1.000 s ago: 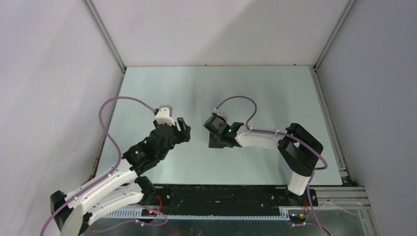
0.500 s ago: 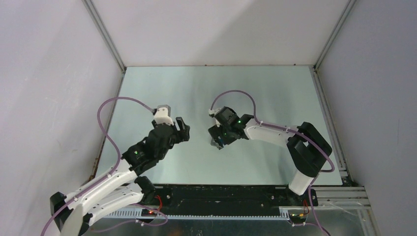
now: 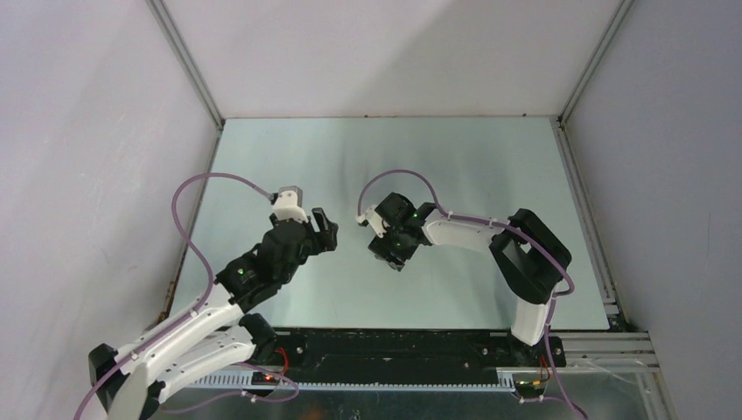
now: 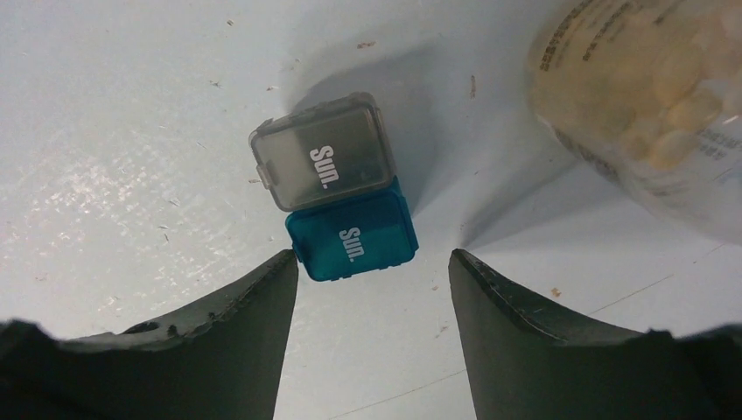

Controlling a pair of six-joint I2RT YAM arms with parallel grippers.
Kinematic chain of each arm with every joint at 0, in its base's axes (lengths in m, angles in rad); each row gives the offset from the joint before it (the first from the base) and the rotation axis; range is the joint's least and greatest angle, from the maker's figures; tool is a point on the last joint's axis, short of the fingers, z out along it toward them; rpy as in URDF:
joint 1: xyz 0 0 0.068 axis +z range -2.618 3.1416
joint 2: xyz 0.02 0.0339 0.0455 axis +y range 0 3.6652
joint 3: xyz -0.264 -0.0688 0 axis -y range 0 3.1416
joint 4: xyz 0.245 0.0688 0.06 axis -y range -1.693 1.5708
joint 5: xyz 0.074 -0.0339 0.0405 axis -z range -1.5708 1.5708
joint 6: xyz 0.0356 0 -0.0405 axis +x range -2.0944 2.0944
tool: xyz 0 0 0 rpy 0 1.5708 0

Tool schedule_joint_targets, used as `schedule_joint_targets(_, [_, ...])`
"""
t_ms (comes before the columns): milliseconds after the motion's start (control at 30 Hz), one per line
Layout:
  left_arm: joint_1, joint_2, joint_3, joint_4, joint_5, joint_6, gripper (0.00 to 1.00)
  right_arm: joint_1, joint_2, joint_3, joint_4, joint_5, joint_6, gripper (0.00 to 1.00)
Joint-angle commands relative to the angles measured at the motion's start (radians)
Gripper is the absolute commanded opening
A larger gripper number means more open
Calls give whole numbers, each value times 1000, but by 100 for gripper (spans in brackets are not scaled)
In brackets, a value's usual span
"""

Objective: Sort the pills into containers

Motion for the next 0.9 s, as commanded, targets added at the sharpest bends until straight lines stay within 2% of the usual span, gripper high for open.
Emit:
schedule_joint_targets(0, [13,-16,8,25,11,-21,77,17,4,48,39,3,-56,67])
schedule_joint_targets(233, [26,-24,2,25,43,-35,78,31,31,48,105,-14,-68,62])
schedule_joint_targets(333, [31,-33,-4,25,46,-37,78,31,36,48,113,-22,-55,55])
schedule_joint_targets(400, [34,-37,-9,21,50,-41,78,31,36,48,113,-21,-37,45])
schedule_joint_targets(433, [35,-38,-10,19,52,-46,78,30,33,49,109,-19,-31,37])
schedule_joint_targets(500, [37,-40,-13,14,58,-58,78,28,17,42,106,-17,-4,30])
schedule_joint_targets(700, [47,-33,-21,28,124,-134,78,3,-123,-49,183,-72,100,29])
schedule_joint_targets(867, [50,5,-38,96,244,-251,78,-24,-288,-163,281,-132,187,30])
